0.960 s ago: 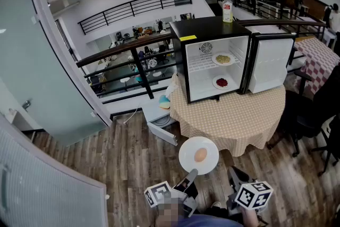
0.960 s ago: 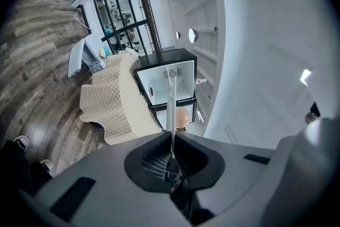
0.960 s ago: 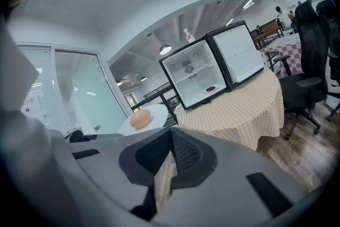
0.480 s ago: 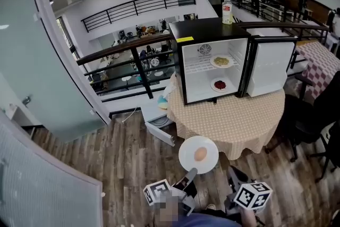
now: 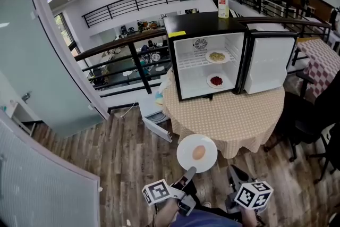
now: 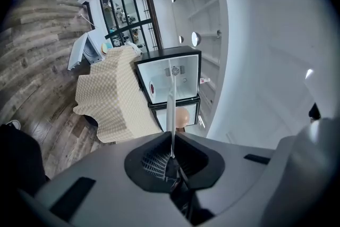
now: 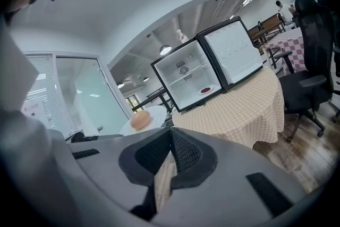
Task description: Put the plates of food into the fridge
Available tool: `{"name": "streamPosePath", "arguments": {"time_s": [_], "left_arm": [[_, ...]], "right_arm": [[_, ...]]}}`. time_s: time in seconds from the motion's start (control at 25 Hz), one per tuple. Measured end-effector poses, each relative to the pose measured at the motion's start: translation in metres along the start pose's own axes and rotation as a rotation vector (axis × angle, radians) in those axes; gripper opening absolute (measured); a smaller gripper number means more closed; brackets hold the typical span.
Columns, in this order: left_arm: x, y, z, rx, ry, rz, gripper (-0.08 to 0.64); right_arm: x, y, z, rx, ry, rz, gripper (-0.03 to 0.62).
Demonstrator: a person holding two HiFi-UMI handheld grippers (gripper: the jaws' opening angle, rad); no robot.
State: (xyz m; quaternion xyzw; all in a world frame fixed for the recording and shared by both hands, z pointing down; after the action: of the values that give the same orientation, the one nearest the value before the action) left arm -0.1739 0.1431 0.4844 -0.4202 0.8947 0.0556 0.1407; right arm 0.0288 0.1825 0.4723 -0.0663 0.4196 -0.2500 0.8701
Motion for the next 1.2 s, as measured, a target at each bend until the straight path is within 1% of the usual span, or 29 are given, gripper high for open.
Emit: {"name": "streamPosePath", "arguments": {"time_s": [0.16,0.28,0.44,0.48,0.6,0.72,0.92,1.0,1.12,1.2], "left_arm": [[-0.007,0.002,0.001,0.018,0.026,0.005,0.025],[-0.004,0.002,0.000,0.039,0.037,0.029,0.025],[0.006,-0.002,-0.011,0.086,0.002,0.039,0.025],[0.009,-0.006,-0.013,0.088,0.005,0.042,0.025],[0.020,-0.023,-0.019,0.102,0.003,0.033,0.025],[0.034,-0.050,-0.024,0.081,0.015,0.021,0.025],[0.071,-0.095,-0.041,0.125,-0.030,-0.029,0.025],[0.086,-0.115,-0.044,0.106,-0.022,-0.036,0.025],[0.109,-0.149,-0.044,0.045,0.014,-0.033,0.025],[0.125,-0.169,-0.048,0.039,0.014,-0.042,0.025]], "right_arm": [[-0.005,-0.004,0.012,0.009,-0.024,-0.035,0.017],[-0.005,-0.013,0.015,0.046,-0.057,-0.052,0.017],[-0.001,-0.027,0.019,0.067,-0.067,-0.071,0.017],[0.001,-0.031,0.021,0.067,-0.068,-0.075,0.017],[0.015,-0.043,0.028,0.055,-0.094,-0.071,0.017],[0.033,-0.059,0.037,0.037,-0.120,-0.060,0.017],[0.067,-0.099,0.054,-0.001,-0.109,-0.048,0.017],[0.079,-0.119,0.063,-0.003,-0.110,-0.046,0.017],[0.096,-0.146,0.073,-0.016,-0.111,-0.048,0.017],[0.108,-0.163,0.075,-0.029,-0.116,-0.052,0.017]]}}
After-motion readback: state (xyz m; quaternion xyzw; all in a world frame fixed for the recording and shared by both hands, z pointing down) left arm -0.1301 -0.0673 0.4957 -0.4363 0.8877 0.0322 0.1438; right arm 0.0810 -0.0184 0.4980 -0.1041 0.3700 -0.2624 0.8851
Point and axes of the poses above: the fingertips, and each gripper's own axes: y backward along the fingers, z to its right, x out of its top, the point moved 6 cm from there along y, backward along the fingers, and after that the axes turned 8 degrees about -y, right-handed, at the moved point
